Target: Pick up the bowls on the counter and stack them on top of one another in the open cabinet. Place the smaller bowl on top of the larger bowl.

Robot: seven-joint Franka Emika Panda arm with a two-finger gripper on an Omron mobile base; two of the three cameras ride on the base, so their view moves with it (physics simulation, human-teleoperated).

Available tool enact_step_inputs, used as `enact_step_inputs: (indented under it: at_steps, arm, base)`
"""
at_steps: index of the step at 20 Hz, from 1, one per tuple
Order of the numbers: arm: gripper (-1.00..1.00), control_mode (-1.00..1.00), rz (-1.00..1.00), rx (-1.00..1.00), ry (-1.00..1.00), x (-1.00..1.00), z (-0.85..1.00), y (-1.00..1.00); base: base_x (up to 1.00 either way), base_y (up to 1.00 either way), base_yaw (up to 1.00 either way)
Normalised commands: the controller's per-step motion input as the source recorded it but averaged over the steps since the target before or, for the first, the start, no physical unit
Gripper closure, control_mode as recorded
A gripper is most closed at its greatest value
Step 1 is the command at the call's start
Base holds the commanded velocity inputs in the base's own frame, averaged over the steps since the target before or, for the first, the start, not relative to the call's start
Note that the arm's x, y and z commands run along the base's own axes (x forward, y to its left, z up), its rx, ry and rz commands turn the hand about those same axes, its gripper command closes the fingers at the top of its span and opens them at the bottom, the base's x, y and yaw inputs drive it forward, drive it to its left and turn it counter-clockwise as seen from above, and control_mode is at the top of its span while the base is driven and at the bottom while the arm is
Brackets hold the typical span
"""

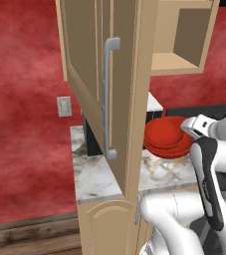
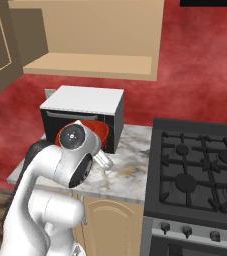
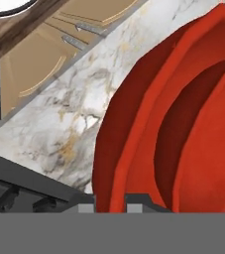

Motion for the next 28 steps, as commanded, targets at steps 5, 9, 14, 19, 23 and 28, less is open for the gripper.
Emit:
enact_step_inputs:
  at_steps: [5,9,14,19,23,28]
  arm:
    - [1.0,-1.0,-0.05,0.04,0.0,-0.37,0.66,0.14]
    - [1.0,-1.0,-0.03,0.09,0.0,-0.35,0.51,0.17]
    - [1.0,-1.0,-0.02,0.13,0.0,-0.31,0.31,0.21]
    - [1.0,-1.0,-0.1,0.17,0.0,-0.3,0.1,0.23]
    - [1.0,-1.0,-0.23,0.14,-0.02,-0.3,0.0,0.32]
    - [1.0,-1.0,-0.31,0.1,-0.02,-0.25,0.0,0.18]
  base:
    - [0.0,0.0,0.0]
    - [0.0,0.0,0.0]
    - [0.0,0.0,0.0]
    - [0.0,0.0,0.0]
    - [0.0,0.0,0.0]
    - [0.0,0.0,0.0]
